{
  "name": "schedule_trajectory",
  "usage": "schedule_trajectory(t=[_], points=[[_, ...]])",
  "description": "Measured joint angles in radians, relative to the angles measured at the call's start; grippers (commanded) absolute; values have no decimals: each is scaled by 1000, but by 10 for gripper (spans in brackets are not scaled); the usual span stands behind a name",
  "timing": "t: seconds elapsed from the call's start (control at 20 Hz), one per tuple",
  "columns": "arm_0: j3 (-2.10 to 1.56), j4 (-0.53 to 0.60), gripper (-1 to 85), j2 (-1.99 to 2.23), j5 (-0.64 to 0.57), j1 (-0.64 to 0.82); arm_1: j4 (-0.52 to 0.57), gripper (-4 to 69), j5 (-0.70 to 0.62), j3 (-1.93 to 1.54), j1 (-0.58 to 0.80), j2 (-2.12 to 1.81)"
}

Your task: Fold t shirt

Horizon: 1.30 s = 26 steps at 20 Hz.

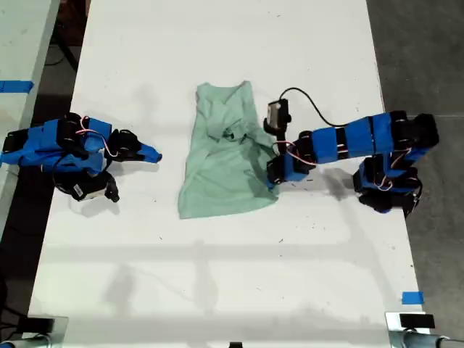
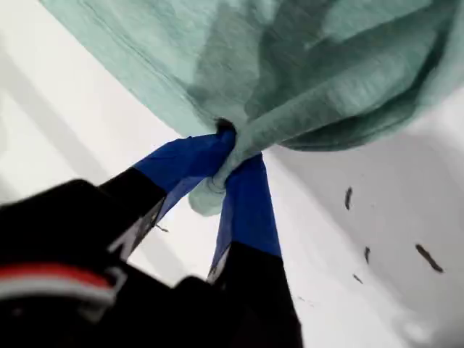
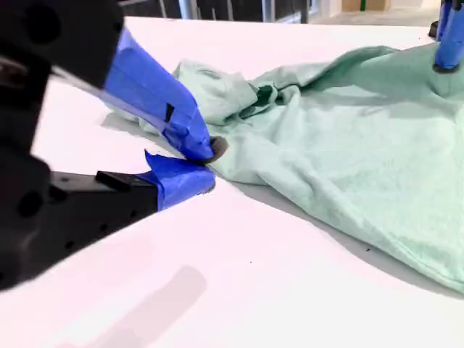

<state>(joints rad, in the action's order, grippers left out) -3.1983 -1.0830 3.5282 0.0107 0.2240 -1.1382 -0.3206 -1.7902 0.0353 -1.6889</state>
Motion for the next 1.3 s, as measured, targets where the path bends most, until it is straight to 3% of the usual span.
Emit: schedule_trajectory(t=[0.25,0.3,0.45,0.55,0.65,0.8,0.9,0.95,1.2,1.3], points=[[0,0,24,0,0,0,-100,13,-103,609,-75,469],[0,0,31,0,0,0,-98,174,-114,675,-83,534],[0,0,50,0,0,0,-87,447,-140,715,-101,603],[0,0,52,0,0,0,-110,391,-155,715,-107,595],[0,0,52,0,0,0,-201,343,-156,715,-107,537],[0,0,52,0,0,0,-365,320,-101,681,-97,327],[0,0,51,0,0,0,-397,303,-49,509,-46,144],[0,0,51,0,0,0,-362,289,-23,362,-11,25],[0,0,53,0,-5,-9,58,240,31,-664,84,-816],[0,0,51,0,-9,-9,89,228,35,-994,83,-1123]])
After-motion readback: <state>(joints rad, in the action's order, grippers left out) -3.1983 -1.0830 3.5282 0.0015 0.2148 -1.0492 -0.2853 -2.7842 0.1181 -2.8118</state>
